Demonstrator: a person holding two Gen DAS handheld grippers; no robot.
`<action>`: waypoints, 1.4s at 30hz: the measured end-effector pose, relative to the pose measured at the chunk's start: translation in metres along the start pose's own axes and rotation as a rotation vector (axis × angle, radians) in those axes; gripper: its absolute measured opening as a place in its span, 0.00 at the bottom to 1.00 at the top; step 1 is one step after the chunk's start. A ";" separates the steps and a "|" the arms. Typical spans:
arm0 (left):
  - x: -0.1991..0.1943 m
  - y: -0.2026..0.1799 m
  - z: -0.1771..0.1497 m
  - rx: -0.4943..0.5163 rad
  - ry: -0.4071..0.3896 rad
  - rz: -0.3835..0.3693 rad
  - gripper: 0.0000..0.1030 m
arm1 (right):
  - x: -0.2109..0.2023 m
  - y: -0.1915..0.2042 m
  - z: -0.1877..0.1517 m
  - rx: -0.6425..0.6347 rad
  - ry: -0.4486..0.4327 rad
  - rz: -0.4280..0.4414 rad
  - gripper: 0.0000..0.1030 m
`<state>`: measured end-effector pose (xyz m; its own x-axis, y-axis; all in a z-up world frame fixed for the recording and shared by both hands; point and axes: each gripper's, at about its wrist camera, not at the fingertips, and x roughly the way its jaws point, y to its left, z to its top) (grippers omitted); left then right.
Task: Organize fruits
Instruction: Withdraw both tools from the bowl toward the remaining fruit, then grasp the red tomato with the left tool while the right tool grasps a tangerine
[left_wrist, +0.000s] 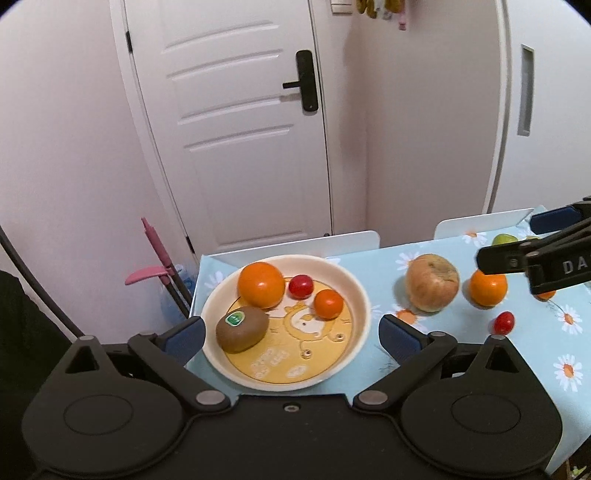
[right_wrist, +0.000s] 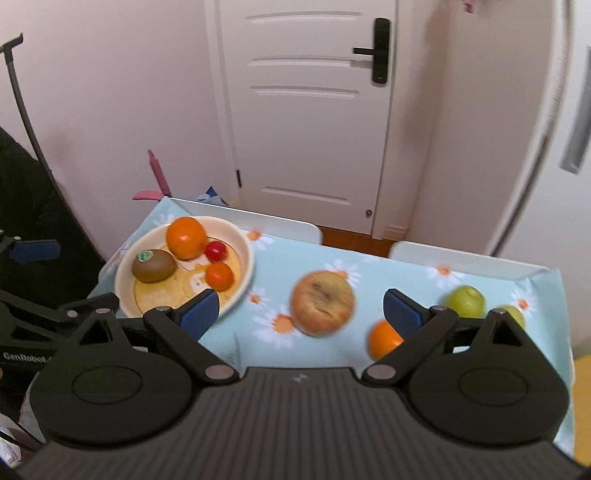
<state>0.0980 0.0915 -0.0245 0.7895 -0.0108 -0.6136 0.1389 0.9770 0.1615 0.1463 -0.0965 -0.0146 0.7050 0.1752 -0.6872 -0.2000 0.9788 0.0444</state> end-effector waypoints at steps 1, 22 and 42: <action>-0.002 -0.005 0.000 0.003 -0.003 0.003 0.99 | -0.004 -0.007 -0.004 0.002 -0.001 -0.002 1.00; -0.005 -0.156 -0.001 -0.038 0.036 -0.044 0.99 | -0.026 -0.155 -0.058 -0.079 0.058 0.044 1.00; 0.095 -0.243 -0.025 -0.059 0.112 -0.010 0.74 | 0.043 -0.215 -0.100 -0.076 0.087 0.125 1.00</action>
<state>0.1246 -0.1419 -0.1411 0.7158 -0.0002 -0.6984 0.1085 0.9879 0.1109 0.1514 -0.3097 -0.1263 0.6106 0.2816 -0.7402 -0.3351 0.9387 0.0807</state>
